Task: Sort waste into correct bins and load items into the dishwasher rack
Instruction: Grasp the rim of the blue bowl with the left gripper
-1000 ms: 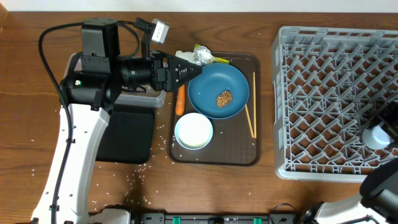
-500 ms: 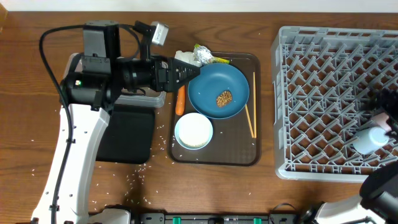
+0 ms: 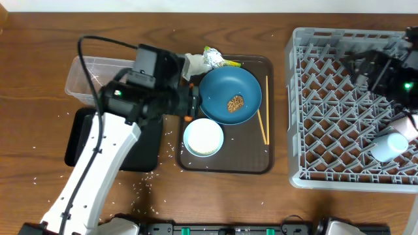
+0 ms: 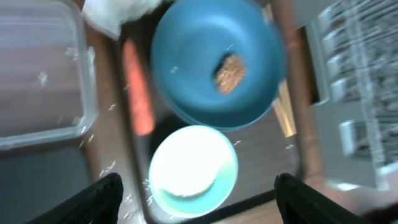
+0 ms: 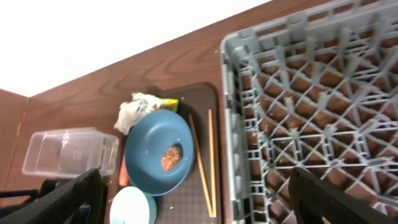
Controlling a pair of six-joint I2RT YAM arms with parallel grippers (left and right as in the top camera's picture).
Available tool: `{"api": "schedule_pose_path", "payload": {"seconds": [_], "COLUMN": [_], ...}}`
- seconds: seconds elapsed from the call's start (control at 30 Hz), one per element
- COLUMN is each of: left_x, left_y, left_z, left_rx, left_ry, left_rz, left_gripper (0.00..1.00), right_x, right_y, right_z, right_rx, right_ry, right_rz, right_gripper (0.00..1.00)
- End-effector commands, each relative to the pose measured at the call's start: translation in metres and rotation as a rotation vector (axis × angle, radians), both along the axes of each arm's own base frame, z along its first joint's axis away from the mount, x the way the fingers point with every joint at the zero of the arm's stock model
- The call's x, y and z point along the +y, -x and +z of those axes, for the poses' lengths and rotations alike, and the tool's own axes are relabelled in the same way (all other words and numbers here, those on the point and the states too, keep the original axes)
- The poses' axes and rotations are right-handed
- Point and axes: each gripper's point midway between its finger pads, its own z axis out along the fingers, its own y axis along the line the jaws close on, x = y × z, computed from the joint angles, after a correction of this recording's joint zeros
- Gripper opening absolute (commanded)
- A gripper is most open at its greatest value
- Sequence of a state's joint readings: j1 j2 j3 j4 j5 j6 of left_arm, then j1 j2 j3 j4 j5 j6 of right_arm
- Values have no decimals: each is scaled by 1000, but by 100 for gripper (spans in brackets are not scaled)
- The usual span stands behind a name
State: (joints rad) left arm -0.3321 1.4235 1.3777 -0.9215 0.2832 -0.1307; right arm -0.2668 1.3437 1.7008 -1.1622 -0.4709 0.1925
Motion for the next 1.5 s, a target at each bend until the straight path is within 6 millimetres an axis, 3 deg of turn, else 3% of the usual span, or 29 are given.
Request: {"api": "schedule_pose_path", "payload": {"seconds": [0.0,0.17,0.37,0.77,0.87,1.13,1.3,1.47], "left_x": [16,17,2,-28,-33,-35,-37,-44], "left_y": [4,8,-27,-36,-49,-53,-57,-67], "left_z": [-28,-46,-48,-112,-119,-171,-183,-187], "left_rx": [51,112,12,126,96,218,226,189], "left_ry": [-128,-151,-113,-156,-146,-149,-149,-131], "left_rz": [30,24,24,-34,-32,67,84,78], "left_gripper": [79,79,78,76,64,57,54,33], "right_x": [5,16,17,20,20,20,20,20], "right_y": [-8,-10,-13,-10,-11,-9,-8,-8], "right_z": [-14,-17,-20,-24,-24,-27,-28,-28], "right_rx": [58,66,71,91,92,109,114,114], "right_ry": [18,18,17,14,14,11,10,10], "right_rz": [-28,6,9,17,17,17,17,17], "right_gripper": [89,90,90,91,91,91,91,91]}}
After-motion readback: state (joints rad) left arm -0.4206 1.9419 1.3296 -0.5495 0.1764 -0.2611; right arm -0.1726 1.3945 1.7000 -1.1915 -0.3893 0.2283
